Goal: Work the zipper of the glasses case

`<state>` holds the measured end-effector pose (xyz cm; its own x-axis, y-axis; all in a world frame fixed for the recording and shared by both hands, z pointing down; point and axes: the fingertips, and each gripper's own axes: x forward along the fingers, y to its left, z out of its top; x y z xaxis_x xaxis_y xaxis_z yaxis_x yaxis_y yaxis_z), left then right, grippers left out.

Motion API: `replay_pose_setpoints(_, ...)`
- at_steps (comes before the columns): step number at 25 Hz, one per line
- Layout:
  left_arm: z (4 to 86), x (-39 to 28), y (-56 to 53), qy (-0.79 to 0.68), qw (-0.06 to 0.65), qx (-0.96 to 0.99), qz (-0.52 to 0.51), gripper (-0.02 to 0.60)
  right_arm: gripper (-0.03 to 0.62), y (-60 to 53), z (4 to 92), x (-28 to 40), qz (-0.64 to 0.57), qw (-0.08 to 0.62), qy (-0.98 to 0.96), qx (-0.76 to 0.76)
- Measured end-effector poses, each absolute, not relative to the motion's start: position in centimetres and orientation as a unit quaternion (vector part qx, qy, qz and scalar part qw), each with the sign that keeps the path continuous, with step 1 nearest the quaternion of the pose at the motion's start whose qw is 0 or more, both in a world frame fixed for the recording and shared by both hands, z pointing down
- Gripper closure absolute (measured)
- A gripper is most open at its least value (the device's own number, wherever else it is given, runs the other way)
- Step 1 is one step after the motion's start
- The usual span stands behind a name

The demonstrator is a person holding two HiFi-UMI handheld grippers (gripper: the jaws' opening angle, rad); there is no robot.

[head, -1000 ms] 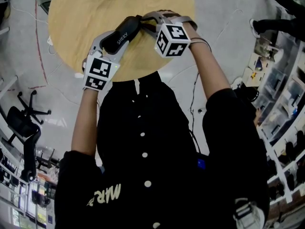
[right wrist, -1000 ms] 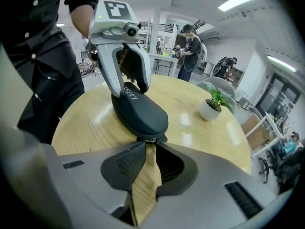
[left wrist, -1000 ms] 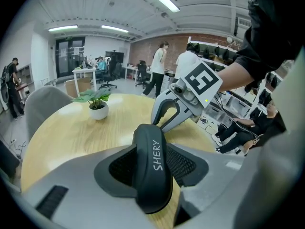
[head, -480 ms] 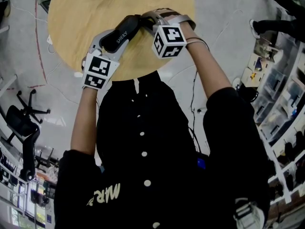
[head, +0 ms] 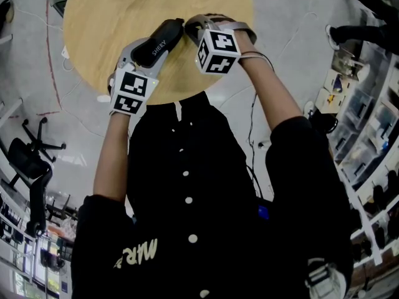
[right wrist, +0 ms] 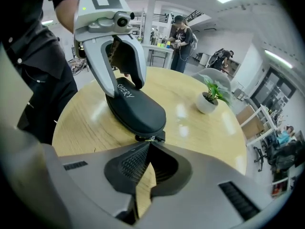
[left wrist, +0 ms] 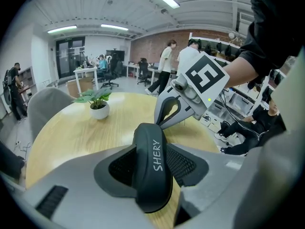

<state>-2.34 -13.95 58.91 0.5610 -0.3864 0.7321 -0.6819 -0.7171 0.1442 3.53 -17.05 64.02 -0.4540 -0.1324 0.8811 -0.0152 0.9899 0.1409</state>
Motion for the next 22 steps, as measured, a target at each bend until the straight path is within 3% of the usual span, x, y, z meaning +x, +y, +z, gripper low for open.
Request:
replay_pose_setpoints(12,58.7,-2.3,-13.8,-0.313,0.211,0.854,0.357,0.388,0.589,-14.8,63.8,3.6,-0.013,0.55,-0.833,0.058)
replay_pose_setpoints(22,58.7,-2.4,-13.7,-0.301,0.221,0.853,0.364,0.388,0.588,-11.6,63.7,1.9,0.077,0.53,-0.839,0.094)
